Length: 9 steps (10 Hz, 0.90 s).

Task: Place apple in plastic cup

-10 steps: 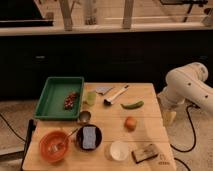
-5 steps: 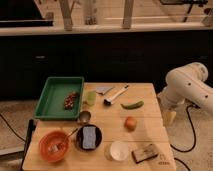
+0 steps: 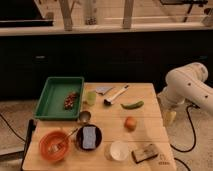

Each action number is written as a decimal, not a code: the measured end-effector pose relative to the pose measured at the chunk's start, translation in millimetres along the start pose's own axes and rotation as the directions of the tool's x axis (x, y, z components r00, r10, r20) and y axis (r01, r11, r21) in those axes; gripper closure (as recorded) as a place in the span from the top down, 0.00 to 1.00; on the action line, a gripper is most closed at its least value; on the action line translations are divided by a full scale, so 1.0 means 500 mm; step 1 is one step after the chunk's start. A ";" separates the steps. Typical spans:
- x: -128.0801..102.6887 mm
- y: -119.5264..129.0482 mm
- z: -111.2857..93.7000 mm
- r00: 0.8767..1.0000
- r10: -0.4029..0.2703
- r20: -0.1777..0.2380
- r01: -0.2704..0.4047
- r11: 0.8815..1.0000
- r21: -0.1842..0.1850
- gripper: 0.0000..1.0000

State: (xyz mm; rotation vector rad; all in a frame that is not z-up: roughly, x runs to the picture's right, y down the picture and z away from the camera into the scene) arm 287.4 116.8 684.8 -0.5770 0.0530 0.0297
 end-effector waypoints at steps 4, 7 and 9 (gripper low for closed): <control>-0.052 0.015 0.039 0.998 -0.066 -0.016 0.066 0.998 -0.014 0.80; -0.062 0.020 0.077 0.992 -0.123 -0.024 0.123 0.992 -0.025 0.80; -0.074 0.020 0.094 0.987 -0.158 -0.027 0.157 0.987 -0.027 0.80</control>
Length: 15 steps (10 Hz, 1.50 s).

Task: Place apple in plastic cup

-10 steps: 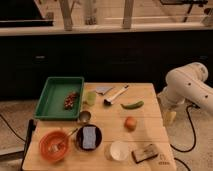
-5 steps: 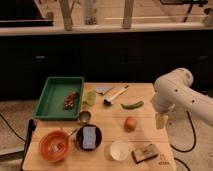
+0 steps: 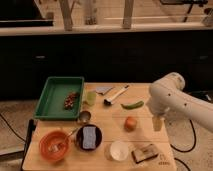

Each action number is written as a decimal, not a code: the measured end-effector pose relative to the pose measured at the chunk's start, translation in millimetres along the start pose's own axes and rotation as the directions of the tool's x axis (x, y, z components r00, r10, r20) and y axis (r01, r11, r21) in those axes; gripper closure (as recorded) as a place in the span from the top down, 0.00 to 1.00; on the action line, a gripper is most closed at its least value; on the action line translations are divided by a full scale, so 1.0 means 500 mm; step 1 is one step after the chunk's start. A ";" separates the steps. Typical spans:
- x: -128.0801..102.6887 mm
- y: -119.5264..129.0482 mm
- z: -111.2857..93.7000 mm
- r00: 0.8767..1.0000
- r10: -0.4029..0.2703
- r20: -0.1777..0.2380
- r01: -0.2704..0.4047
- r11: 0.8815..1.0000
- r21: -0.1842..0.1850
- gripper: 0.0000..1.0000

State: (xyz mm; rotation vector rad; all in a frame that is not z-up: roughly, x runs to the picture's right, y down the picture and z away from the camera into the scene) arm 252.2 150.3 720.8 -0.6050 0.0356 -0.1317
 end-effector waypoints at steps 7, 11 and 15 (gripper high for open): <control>-0.022 -0.006 0.068 0.992 -0.129 0.013 0.129 0.992 0.001 0.80; -0.035 -0.007 0.098 0.982 -0.184 0.029 0.184 0.983 0.006 0.80; -0.045 -0.013 0.117 0.974 -0.219 0.050 0.219 0.976 0.016 0.80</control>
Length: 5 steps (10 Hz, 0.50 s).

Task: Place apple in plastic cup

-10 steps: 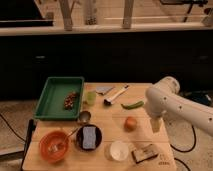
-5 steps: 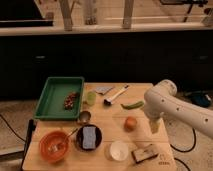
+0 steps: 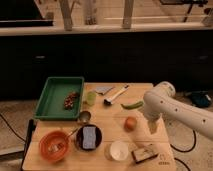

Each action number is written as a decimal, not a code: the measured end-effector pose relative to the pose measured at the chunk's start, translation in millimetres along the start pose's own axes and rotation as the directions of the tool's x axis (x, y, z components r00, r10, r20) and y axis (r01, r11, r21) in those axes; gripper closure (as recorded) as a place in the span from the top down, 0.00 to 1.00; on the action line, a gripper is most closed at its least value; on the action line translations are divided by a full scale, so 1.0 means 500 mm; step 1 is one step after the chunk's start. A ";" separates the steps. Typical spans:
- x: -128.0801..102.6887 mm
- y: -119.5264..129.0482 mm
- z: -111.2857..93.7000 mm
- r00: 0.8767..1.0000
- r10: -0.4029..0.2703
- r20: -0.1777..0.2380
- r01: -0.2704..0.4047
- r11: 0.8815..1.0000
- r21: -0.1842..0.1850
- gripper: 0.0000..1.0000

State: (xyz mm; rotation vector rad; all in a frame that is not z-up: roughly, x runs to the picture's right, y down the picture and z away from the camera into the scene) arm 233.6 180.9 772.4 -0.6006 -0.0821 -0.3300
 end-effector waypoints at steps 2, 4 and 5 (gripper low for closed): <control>-0.003 -0.005 0.012 1.000 -0.017 0.015 0.017 1.000 0.004 0.80; -0.007 -0.012 0.021 0.999 -0.034 0.029 0.034 0.999 0.010 0.80; -0.008 -0.015 0.026 0.999 -0.041 0.035 0.041 0.999 0.013 0.80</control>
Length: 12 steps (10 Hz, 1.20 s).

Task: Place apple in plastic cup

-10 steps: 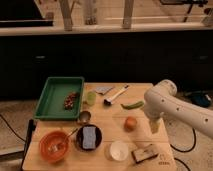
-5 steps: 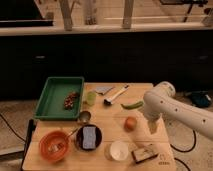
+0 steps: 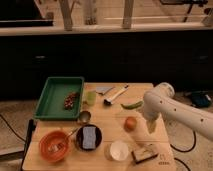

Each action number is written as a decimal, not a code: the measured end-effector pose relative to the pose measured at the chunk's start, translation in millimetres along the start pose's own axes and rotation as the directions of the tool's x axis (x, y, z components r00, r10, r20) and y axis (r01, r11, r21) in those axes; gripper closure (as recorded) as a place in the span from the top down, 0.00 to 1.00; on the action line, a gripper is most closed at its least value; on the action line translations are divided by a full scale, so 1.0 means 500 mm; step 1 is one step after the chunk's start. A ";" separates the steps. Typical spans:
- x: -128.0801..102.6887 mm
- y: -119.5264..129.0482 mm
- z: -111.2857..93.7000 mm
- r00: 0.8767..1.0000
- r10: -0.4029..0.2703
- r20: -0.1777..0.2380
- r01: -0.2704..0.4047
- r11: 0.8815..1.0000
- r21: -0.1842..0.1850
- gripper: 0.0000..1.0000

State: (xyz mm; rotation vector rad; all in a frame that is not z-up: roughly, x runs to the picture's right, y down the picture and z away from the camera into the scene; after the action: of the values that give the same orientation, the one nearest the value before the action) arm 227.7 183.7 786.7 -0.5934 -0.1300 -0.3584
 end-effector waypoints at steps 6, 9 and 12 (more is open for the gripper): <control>-0.008 -0.014 0.020 0.998 -0.050 0.028 0.050 0.999 0.016 0.80; -0.015 -0.019 0.027 0.996 -0.077 0.039 0.077 0.997 0.023 0.80; -0.024 -0.024 0.037 0.993 -0.111 0.051 0.109 0.994 0.031 0.80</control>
State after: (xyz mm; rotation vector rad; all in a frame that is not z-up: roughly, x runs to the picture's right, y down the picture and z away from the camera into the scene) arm 212.0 188.6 805.4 -0.5698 -0.2188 -0.4470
